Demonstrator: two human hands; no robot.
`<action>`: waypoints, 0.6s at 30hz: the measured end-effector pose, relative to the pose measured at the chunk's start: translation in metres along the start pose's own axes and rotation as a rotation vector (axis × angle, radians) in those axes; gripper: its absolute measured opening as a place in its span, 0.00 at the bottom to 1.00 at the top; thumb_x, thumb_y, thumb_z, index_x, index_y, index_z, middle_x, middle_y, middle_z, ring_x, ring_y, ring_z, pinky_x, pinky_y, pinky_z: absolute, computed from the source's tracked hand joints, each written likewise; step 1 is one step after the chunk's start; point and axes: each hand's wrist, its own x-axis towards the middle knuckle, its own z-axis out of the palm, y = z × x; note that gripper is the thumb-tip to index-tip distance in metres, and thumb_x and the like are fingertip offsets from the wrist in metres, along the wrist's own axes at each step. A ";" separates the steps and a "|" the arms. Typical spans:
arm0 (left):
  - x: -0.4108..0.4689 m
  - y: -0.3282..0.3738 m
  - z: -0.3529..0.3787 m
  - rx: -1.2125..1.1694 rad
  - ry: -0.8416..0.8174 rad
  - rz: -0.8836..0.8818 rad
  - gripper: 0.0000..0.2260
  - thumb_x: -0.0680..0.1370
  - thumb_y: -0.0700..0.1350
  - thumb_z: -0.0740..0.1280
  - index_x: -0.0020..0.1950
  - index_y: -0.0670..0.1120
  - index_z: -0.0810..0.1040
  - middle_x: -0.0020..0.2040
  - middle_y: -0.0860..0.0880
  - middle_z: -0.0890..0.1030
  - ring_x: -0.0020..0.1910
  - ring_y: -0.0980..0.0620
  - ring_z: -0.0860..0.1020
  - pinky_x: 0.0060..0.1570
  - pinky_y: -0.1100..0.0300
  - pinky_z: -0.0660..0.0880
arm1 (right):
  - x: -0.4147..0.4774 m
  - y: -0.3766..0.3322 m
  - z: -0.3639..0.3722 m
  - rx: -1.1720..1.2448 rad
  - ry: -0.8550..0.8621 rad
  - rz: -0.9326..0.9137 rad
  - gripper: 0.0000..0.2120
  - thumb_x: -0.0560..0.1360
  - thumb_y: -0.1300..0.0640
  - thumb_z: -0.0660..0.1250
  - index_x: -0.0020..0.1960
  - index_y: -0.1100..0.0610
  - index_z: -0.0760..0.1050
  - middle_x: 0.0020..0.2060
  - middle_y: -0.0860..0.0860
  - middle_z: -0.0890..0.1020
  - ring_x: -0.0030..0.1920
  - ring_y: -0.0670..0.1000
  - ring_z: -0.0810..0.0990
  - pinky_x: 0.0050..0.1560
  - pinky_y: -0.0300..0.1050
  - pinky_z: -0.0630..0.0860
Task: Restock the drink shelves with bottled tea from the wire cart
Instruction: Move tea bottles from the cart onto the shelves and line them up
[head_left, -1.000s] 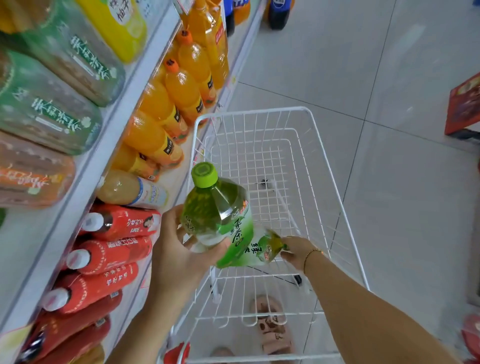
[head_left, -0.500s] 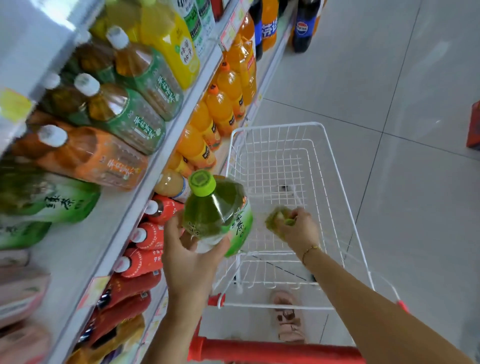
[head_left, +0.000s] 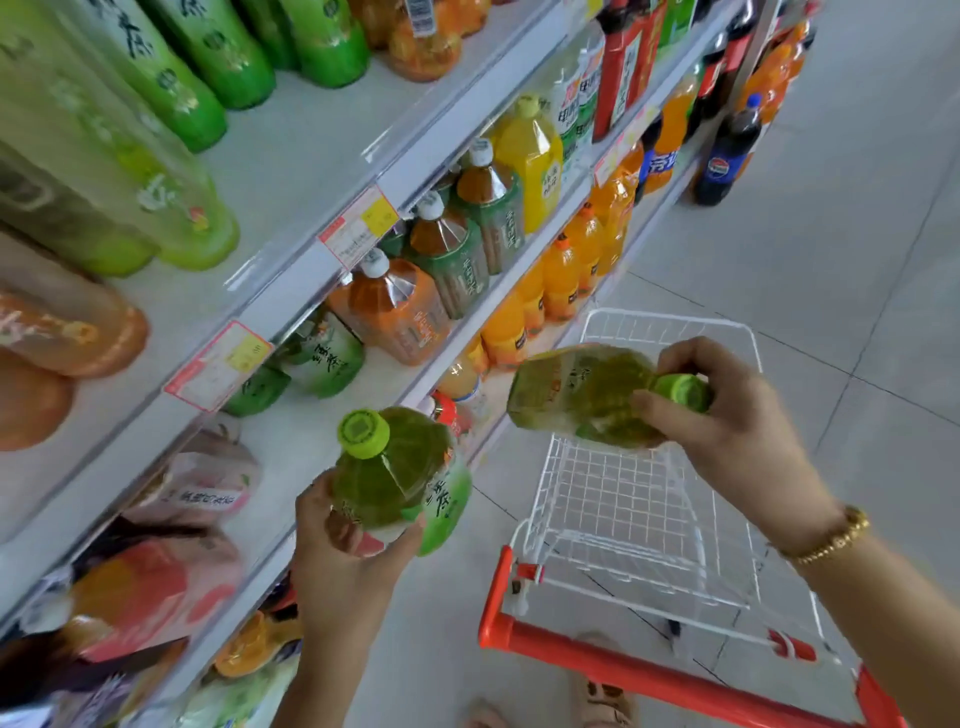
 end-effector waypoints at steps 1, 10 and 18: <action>0.004 -0.006 -0.008 0.022 0.033 0.004 0.34 0.57 0.42 0.82 0.59 0.54 0.71 0.48 0.52 0.82 0.36 0.53 0.79 0.44 0.47 0.79 | 0.003 -0.007 0.014 0.058 -0.049 -0.023 0.11 0.69 0.68 0.70 0.42 0.56 0.70 0.34 0.54 0.75 0.25 0.43 0.77 0.24 0.31 0.71; 0.064 -0.057 -0.052 0.112 0.241 0.110 0.32 0.62 0.38 0.80 0.63 0.44 0.71 0.50 0.49 0.79 0.47 0.54 0.78 0.46 0.78 0.71 | 0.047 -0.018 0.175 -0.057 -0.279 -0.281 0.12 0.66 0.60 0.72 0.40 0.52 0.70 0.34 0.47 0.74 0.35 0.54 0.78 0.36 0.57 0.78; 0.108 -0.082 -0.062 0.210 0.343 0.214 0.35 0.61 0.38 0.80 0.65 0.39 0.70 0.59 0.41 0.79 0.57 0.44 0.77 0.59 0.61 0.71 | 0.064 -0.019 0.233 -0.237 -0.309 -0.477 0.16 0.66 0.59 0.72 0.44 0.51 0.66 0.43 0.50 0.76 0.41 0.48 0.72 0.38 0.40 0.70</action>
